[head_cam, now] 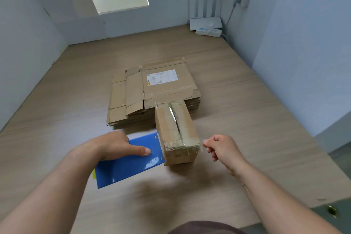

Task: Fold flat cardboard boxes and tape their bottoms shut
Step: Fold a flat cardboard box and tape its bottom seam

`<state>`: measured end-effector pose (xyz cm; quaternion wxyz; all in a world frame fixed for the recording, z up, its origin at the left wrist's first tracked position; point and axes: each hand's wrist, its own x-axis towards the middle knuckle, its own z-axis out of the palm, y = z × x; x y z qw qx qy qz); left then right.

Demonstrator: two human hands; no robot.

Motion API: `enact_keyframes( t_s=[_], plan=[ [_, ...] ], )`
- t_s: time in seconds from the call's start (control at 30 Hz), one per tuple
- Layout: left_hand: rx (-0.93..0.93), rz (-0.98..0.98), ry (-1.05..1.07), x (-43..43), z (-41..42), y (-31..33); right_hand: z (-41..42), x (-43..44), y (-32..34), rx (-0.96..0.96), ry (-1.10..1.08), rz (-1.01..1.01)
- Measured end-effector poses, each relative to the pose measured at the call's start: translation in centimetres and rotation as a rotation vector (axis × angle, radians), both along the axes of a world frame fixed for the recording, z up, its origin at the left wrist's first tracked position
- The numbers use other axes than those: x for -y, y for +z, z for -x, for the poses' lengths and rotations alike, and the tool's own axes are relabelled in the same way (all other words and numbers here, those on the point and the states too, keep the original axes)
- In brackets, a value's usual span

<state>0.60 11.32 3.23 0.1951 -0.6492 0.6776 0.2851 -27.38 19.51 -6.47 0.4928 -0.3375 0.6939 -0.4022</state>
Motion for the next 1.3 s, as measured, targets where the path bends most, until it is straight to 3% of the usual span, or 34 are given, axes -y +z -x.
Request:
enact_keyframes(
  t_s=[0.17, 0.23, 0.3, 0.37, 0.47, 0.53, 0.63, 0.73, 0.97, 1.17, 1.3],
  plan=[
    [0.071, -0.037, 0.036, 0.1, -0.7, -1.2, -1.9, 0.5, -0.1, 0.034, 0.111, -0.05],
    [0.061, -0.05, 0.064, 0.1, -1.0, -1.4, -1.6, 0.9, 0.0, -0.208, 0.19, -0.115],
    [0.048, -0.053, 0.073, 0.0, -1.1, -1.6, -0.8, 0.8, 0.4, -0.605, 0.252, -0.252],
    [0.048, -0.047, 0.069, 0.0, -1.1, -1.7, -0.3, 0.7, 1.1, -0.717, 0.195, -0.202],
    [0.026, -0.048, 0.086, -0.2, -1.4, -2.0, -2.0, 0.8, 2.1, -0.66, 0.145, 0.036],
    [0.006, -0.046, 0.095, -0.3, -1.4, -2.1, -4.1, 1.0, 2.1, -0.669, 0.21, 0.092],
    [-0.016, -0.052, 0.106, -0.5, -1.3, -2.3, -6.3, 0.9, 1.3, -0.662, 0.335, 0.063],
    [-0.066, -0.085, 0.148, -1.1, -2.2, -2.1, -6.4, 1.0, 0.6, -0.516, 0.331, 0.08],
    [-0.152, -0.121, 0.268, -2.3, -4.2, -2.2, -6.4, 1.4, 0.8, -0.513, 0.337, 0.132],
    [0.02, -0.036, 0.22, -1.3, -0.5, -2.9, -6.5, 1.6, 0.9, -0.52, 0.335, 0.159],
    [0.477, 0.228, -0.102, -2.6, -0.2, -4.1, -6.4, 1.6, 0.8, -0.534, 0.342, 0.148]
  ],
)
